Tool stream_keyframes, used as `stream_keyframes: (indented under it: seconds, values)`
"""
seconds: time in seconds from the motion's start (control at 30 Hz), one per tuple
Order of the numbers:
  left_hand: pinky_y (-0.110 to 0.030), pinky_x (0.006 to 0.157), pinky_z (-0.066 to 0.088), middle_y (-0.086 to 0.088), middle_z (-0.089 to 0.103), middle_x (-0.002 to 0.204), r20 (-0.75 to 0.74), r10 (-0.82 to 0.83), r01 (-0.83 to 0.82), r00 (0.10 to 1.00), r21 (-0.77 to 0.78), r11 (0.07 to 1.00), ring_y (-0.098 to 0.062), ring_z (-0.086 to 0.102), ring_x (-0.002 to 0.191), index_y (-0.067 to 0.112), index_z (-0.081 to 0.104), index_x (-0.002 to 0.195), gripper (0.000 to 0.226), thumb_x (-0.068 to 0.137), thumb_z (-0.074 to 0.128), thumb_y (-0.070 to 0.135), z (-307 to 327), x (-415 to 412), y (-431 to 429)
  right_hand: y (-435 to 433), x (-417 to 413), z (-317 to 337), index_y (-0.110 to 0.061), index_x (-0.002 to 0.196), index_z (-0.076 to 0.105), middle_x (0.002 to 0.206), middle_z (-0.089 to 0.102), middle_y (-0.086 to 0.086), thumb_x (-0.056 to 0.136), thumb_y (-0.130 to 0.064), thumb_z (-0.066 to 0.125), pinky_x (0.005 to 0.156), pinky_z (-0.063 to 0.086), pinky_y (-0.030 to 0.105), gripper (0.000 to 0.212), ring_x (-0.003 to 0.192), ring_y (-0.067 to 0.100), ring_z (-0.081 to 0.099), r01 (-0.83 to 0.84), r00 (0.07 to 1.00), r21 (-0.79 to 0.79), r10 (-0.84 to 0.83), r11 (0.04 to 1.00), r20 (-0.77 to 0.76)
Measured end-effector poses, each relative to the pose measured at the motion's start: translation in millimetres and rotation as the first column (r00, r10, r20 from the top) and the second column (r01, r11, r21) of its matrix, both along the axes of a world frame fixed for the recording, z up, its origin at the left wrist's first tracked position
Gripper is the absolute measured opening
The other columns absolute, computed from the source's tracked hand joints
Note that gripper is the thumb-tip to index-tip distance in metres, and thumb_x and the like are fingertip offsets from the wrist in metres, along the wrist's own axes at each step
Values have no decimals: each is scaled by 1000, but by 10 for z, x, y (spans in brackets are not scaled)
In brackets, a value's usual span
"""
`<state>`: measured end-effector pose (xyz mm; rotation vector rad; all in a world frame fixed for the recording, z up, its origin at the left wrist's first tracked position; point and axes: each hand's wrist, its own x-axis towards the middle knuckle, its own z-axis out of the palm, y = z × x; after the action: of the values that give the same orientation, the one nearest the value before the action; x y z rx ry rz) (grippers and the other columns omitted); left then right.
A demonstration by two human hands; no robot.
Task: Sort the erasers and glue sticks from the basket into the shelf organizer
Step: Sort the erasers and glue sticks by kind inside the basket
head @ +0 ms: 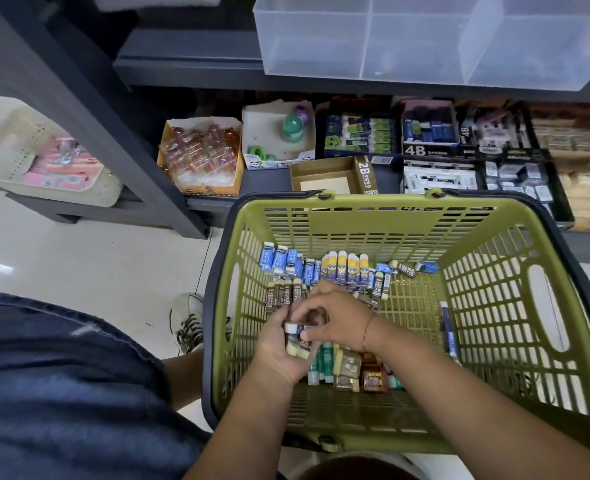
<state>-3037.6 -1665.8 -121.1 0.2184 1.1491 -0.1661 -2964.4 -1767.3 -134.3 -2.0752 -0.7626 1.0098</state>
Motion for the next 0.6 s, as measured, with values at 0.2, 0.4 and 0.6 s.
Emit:
stream_keyframes:
  seconds: [0.2,0.4,0.6]
  values:
    - [-30,52,56,-12,67,61,-88,-68,70,994,20,997,-22,62,65,4,64,89,31,100,46,26,-24,20,-33,-86,73,-7,-14,95,70,98,59,-2,79,-16,75,80,45,21,17,87,8,55,221,955,79,-199,972,-221]
    - [-35,64,55,-15,66,82,-70,-74,74,995,3,997,-22,62,74,2,66,103,23,96,56,21,-99,49,-39,-549,627,-436,-11,94,70,79,63,2,84,-24,71,65,45,22,16,66,14,54,886,375,-212,-907,412,-194]
    - [-25,48,56,-14,70,83,-58,-117,118,991,15,993,-18,65,56,10,68,105,15,95,57,12,-182,91,-65,-639,864,-869,-14,93,69,104,66,8,88,-27,66,92,46,25,15,113,24,61,801,492,-346,-867,488,-82]
